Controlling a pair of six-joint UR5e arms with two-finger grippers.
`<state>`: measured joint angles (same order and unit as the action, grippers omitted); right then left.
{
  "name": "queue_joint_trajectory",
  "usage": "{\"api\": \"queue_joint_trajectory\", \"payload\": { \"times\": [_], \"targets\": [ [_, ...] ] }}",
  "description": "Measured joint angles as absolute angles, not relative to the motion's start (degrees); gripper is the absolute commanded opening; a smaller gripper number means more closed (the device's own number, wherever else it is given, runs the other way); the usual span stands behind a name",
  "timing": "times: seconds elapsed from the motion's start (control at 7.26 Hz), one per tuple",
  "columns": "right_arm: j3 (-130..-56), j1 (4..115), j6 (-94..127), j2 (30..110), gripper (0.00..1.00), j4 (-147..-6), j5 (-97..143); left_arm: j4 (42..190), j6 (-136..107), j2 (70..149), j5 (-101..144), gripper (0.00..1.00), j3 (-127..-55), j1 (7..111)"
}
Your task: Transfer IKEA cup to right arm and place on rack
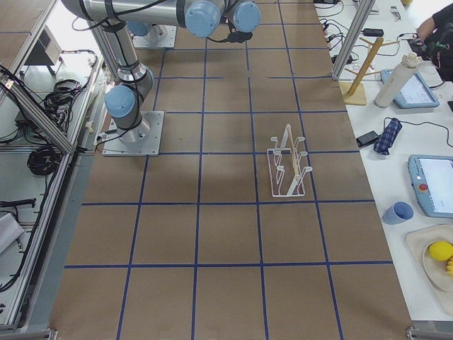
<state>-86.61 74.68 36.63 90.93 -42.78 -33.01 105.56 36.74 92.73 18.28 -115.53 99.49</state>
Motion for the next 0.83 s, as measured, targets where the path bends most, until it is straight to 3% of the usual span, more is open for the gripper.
{"api": "queue_joint_trajectory", "payload": {
  "times": [0.55, 0.69, 0.83],
  "targets": [
    [-86.7, 74.7, 36.6, 91.2, 0.97, -42.0, -33.4, 105.6, 36.8, 92.7, 18.3, 0.0, -115.6, 99.5],
    [-86.7, 74.7, 36.6, 91.2, 0.93, -41.8, -33.5, 105.6, 36.8, 92.6, 18.3, 0.0, -115.6, 99.5],
    [-86.7, 74.8, 36.6, 91.2, 0.71, -41.7, -33.5, 105.6, 36.8, 92.5, 18.2, 0.0, -115.6, 99.5]
  ]
}}
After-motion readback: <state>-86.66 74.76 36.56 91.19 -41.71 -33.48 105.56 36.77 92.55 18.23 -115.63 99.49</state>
